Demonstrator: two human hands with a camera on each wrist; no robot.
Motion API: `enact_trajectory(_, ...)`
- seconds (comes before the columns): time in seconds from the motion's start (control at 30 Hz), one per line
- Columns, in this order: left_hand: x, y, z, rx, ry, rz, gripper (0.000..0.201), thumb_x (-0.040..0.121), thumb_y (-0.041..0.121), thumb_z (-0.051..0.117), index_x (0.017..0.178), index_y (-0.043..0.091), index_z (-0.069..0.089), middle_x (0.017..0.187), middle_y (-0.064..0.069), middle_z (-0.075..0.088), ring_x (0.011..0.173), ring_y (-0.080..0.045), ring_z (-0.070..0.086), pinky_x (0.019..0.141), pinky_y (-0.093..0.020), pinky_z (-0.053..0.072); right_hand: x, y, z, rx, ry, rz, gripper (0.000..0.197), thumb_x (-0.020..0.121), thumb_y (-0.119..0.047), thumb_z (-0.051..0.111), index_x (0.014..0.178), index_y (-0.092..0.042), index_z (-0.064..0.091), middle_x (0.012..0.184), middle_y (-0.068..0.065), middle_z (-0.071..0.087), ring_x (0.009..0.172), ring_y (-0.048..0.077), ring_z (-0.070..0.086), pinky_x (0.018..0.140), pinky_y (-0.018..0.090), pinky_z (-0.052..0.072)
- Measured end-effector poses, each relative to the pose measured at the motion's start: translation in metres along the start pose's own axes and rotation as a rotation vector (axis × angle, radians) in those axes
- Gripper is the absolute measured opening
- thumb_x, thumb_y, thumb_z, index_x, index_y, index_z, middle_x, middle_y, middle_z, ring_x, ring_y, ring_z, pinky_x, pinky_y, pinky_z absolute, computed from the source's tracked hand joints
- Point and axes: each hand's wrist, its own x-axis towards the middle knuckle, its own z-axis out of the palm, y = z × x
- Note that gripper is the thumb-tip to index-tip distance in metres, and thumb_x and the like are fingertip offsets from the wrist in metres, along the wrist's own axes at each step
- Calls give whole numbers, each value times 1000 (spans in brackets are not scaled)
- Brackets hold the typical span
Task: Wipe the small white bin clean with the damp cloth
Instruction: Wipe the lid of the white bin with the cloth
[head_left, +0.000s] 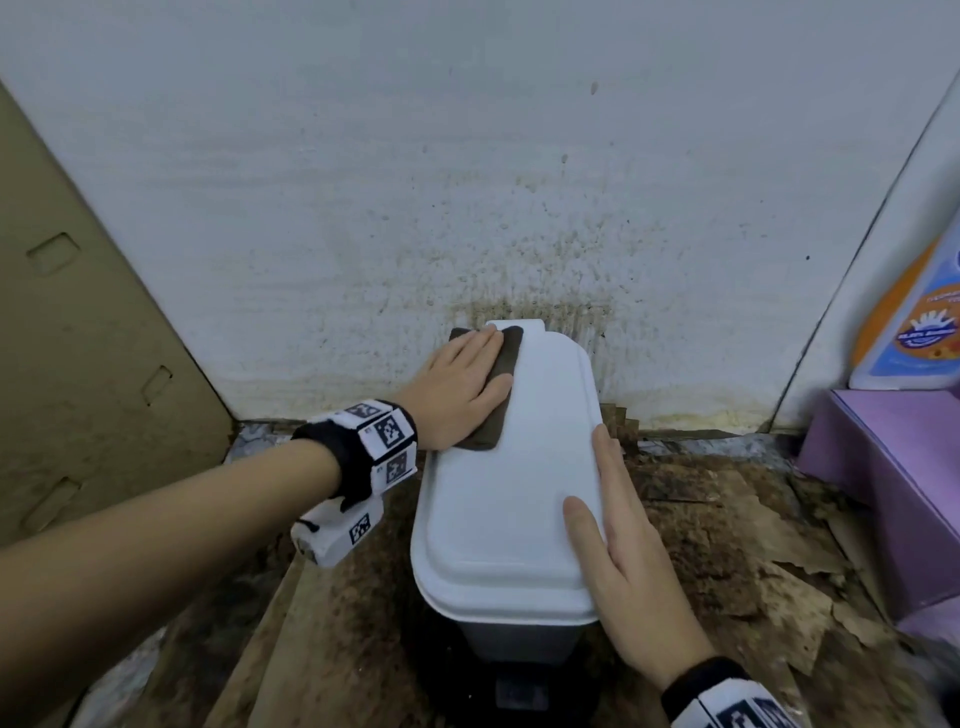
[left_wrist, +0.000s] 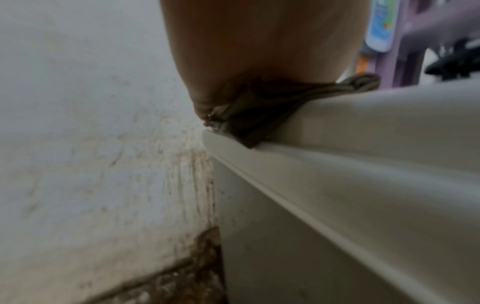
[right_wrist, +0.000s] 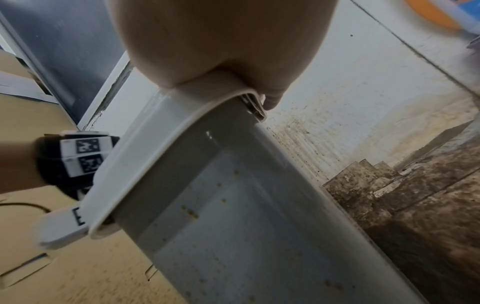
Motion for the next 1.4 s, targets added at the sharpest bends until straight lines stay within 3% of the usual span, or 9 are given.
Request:
enact_trajectory(0.1,22,-5,-5,196,51,21,64,109,46,17,162,12,9,169,-3,11,154,-21,11,125,-43,0,1,1,1,-15,7,-4,69,98,-58,34,153,-52,-7,157,-40,-9,144,-18,-8,118,20,6)
enact_trajectory(0.2,34,-3,-8,327,97,72,69,104,45,10,150,-1,32,153,-16,38,136,-33,37,116,-44,26,1,2,1,-16,14,-8,69,98,-57,34,153,-50,-6,157,-40,-8,144,-18,-8,118,19,6)
enact_trajectory(0.27,35,-1,-9,346,92,74,77,97,48,3,143,-2,39,144,-17,45,126,-34,43,108,-45,35,1,3,2,-12,20,-19,68,100,-58,35,154,-49,-4,158,-39,-7,144,-17,-7,118,20,7)
enact_trajectory(0.33,33,-1,-9,321,90,72,79,95,48,3,143,-3,40,142,-17,46,124,-34,45,106,-44,35,1,4,2,-16,31,-41,69,99,-61,34,155,-48,-3,158,-39,-6,145,-16,-6,118,21,7)
enact_trajectory(0.4,30,1,-8,272,81,73,78,98,47,3,150,-4,32,149,-19,39,132,-35,38,113,-42,27,1,6,3,-23,38,-52,70,97,-62,33,155,-47,-3,159,-38,-6,146,-15,-6,118,21,7)
enact_trajectory(0.53,26,6,-5,115,53,0,61,111,34,19,159,-1,6,167,-16,10,153,-28,12,124,-38,6,0,7,3,-31,43,-57,70,97,-60,32,156,-45,-2,160,-36,-4,146,-14,-5,119,22,8)
enact_trajectory(0.77,-6,17,6,-10,26,-68,63,111,37,19,161,9,-5,169,-10,-13,156,-25,-12,126,-44,-3,-2,7,1,-29,33,-45,68,100,-57,34,156,-45,-2,160,-35,-4,146,-15,-5,121,25,8)
enact_trajectory(1.17,-122,67,32,34,41,-48,68,107,47,10,161,12,-11,168,-5,-20,154,-15,-22,125,-37,-11,-9,2,0,-39,29,-4,65,102,-57,29,157,-44,-1,162,-32,-3,145,-16,-3,121,24,4)
enact_trajectory(1.4,-133,70,32,14,5,-47,66,109,45,15,160,15,-13,167,-2,-25,152,-12,-27,124,-35,-14,-7,1,1,-40,29,-4,64,102,-58,28,157,-43,-1,162,-32,-3,145,-16,-4,123,26,4)
